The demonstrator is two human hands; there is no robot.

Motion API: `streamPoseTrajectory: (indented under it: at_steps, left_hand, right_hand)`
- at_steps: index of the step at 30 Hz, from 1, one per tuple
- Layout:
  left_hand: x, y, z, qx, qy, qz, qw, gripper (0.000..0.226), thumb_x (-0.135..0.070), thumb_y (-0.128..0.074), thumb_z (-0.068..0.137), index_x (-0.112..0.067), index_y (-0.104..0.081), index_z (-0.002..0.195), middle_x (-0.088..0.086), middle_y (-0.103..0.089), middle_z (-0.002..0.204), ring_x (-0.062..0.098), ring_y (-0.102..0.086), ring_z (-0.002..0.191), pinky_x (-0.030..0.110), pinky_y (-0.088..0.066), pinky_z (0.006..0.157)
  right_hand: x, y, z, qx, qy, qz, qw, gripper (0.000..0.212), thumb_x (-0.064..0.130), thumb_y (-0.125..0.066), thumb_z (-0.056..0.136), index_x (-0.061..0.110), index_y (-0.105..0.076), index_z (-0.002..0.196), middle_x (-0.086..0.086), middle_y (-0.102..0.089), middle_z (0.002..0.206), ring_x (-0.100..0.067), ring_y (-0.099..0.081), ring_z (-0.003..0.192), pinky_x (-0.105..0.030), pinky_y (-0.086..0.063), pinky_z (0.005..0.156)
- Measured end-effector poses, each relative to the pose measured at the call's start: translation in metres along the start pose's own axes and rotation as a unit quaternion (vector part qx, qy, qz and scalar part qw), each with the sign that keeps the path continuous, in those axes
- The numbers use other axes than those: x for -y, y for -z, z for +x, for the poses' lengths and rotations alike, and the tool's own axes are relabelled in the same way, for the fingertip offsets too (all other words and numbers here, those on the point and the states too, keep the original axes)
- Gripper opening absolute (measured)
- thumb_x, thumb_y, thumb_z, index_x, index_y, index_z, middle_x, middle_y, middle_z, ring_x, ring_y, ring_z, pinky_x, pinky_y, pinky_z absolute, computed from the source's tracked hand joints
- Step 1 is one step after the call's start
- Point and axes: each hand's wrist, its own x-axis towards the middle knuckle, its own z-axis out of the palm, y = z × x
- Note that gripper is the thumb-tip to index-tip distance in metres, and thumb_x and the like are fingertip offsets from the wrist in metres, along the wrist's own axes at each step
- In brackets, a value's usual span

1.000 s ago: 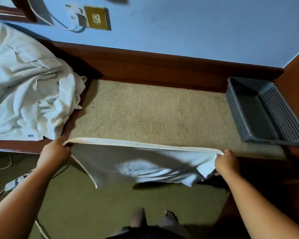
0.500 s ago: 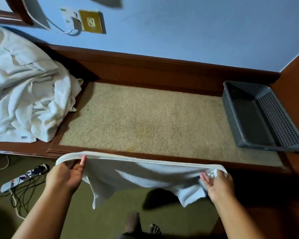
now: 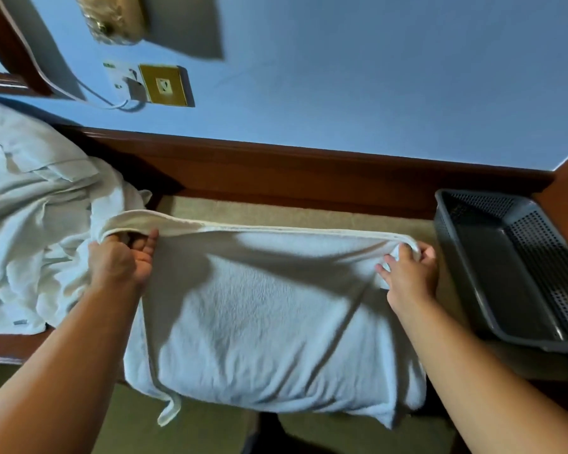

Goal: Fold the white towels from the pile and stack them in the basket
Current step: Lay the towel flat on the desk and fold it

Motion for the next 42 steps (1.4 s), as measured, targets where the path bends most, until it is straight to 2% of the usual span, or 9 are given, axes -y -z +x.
streamPoseTrajectory:
  at_steps: [8,11,15,19,23,27,33,38,42]
  left_hand:
    - [0.029,-0.082,0.112,0.007,-0.064,0.137,0.989,0.028,-0.009,-0.03,0.106,-0.018,-0.041,0.129,0.011,-0.058,0.122,0.027,-0.067,0.106,0.052,-0.055,0.095]
    - [0.05,-0.093,0.153,0.121,-0.072,0.311,0.94,0.06,-0.042,-0.051,0.092,-0.031,-0.027,0.145,0.006,-0.049,0.138,0.026,-0.055,0.126,0.051,-0.054,0.097]
    - [0.121,-0.081,0.151,0.252,-0.108,0.665,0.695,0.088,-0.036,-0.06,0.098,-0.044,0.003,0.158,0.002,-0.021,0.166,0.025,-0.037,0.145,0.044,-0.039,0.112]
    - [0.209,-0.031,0.082,0.428,-0.145,0.741,0.498,0.071,-0.06,-0.041,0.096,-0.029,-0.027,0.158,0.006,-0.008,0.168,0.03,-0.02,0.153,0.05,-0.034,0.116]
    - [0.261,0.011,0.032,0.461,-0.127,0.798,0.366,0.068,-0.065,-0.018,0.092,-0.044,-0.011,0.158,-0.004,0.033,0.162,0.023,0.031,0.149,0.042,0.01,0.121]
    - [0.272,0.022,0.015,0.466,-0.146,0.807,0.332,0.06,-0.051,-0.023,0.103,-0.045,0.0,0.158,-0.004,0.045,0.155,0.022,0.046,0.141,0.042,0.022,0.117]
    - [0.258,0.024,0.024,0.449,-0.143,0.815,0.337,0.068,-0.063,-0.009,0.09,-0.048,-0.012,0.156,-0.009,0.031,0.162,0.018,0.031,0.148,0.041,0.006,0.122]
    - [0.254,0.023,0.003,0.419,-0.119,0.827,0.354,0.055,-0.05,-0.036,0.102,-0.047,-0.023,0.155,-0.007,0.023,0.163,0.018,0.022,0.15,0.045,-0.004,0.123]
    - [0.267,0.013,-0.027,0.409,-0.116,0.828,0.366,0.053,-0.045,-0.042,0.104,-0.046,-0.026,0.154,-0.006,0.021,0.164,0.019,0.019,0.152,0.046,-0.007,0.123]
  right_hand:
    - [-0.031,-0.112,0.107,0.009,0.037,-0.07,0.997,0.013,0.015,-0.05,0.101,0.028,-0.048,0.103,-0.006,-0.058,0.104,-0.028,-0.062,0.098,-0.04,-0.055,0.07]
    - [-0.049,-0.143,0.144,0.071,0.106,-0.233,0.964,0.044,0.03,-0.069,0.086,0.041,-0.048,0.123,-0.011,-0.033,0.153,-0.028,-0.054,0.126,-0.046,-0.054,0.092]
    - [-0.096,-0.131,0.132,0.217,0.229,-0.494,0.81,0.088,0.011,-0.069,0.087,0.024,-0.017,0.158,-0.008,0.035,0.16,-0.016,0.002,0.153,-0.03,-0.039,0.103]
    - [-0.153,-0.077,0.095,0.334,0.201,-0.577,0.718,0.077,0.021,-0.051,0.087,0.028,-0.021,0.158,0.004,0.034,0.161,-0.019,0.004,0.154,-0.045,-0.03,0.117]
    - [-0.181,-0.011,0.082,0.311,0.119,-0.68,0.653,0.07,0.047,-0.042,0.096,0.031,-0.014,0.159,0.004,0.031,0.155,-0.022,0.016,0.153,-0.048,-0.014,0.121]
    - [-0.178,0.021,0.087,0.224,0.12,-0.685,0.683,0.076,0.057,-0.026,0.086,0.026,-0.029,0.156,-0.007,-0.002,0.168,-0.026,-0.004,0.154,-0.056,-0.014,0.118]
    - [-0.165,0.043,0.11,-0.055,0.048,-0.594,0.801,0.058,0.025,-0.071,0.081,0.007,-0.056,0.134,-0.023,-0.053,0.132,-0.043,-0.049,0.12,-0.05,-0.041,0.101]
    - [-0.154,0.046,0.12,-0.07,-0.026,-0.575,0.815,0.025,0.027,-0.069,0.083,0.006,-0.069,0.097,-0.022,-0.066,0.104,-0.041,-0.057,0.104,-0.045,-0.046,0.091]
    - [-0.139,0.052,0.125,-0.026,-0.134,-0.572,0.809,0.033,0.035,-0.066,0.082,0.011,-0.07,0.105,-0.016,-0.066,0.112,-0.036,-0.062,0.107,-0.04,-0.052,0.089]
